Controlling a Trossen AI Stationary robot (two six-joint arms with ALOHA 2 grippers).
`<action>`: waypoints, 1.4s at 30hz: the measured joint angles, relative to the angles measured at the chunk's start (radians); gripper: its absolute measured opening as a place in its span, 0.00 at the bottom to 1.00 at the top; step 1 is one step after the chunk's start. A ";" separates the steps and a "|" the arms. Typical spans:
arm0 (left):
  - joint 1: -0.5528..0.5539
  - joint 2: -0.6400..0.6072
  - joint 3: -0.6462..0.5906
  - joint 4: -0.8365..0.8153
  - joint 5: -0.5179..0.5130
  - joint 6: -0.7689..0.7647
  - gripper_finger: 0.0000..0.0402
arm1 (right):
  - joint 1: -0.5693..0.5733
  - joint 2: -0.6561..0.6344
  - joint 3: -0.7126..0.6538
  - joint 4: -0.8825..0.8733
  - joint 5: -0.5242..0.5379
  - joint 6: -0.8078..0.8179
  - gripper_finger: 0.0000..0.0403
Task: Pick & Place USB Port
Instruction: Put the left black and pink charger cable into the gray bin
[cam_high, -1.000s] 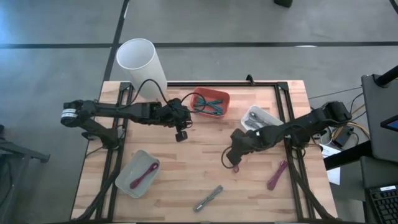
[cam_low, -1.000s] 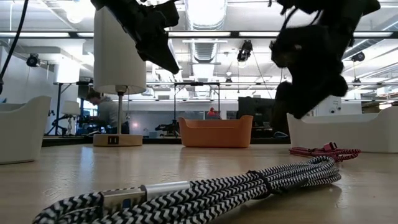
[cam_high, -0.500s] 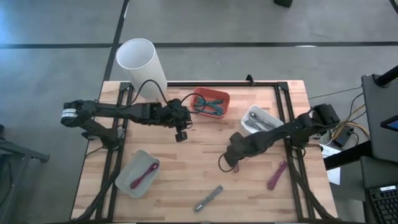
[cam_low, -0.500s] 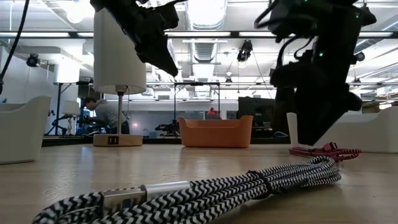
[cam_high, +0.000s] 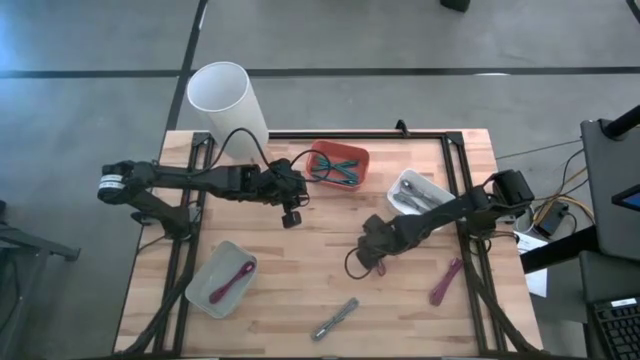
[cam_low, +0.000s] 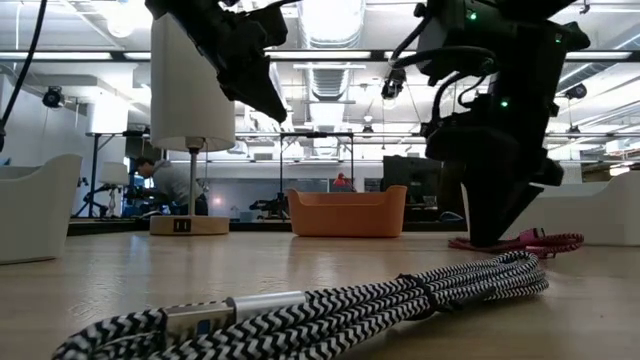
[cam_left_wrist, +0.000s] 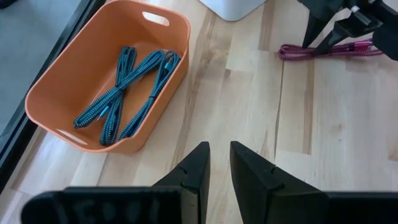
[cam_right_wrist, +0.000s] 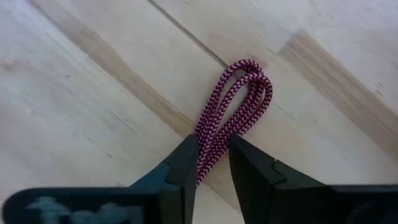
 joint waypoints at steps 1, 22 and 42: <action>0.000 0.000 0.000 0.000 0.000 0.000 0.17 | 0.000 -0.002 0.004 0.001 -0.003 -0.008 0.19; 0.000 0.000 0.000 0.040 0.000 -0.018 0.17 | 0.000 -0.210 0.085 0.013 0.129 -0.290 0.02; -0.158 -0.139 -0.164 0.329 0.001 0.057 0.17 | -0.003 -0.544 -0.446 1.055 0.386 -0.704 0.02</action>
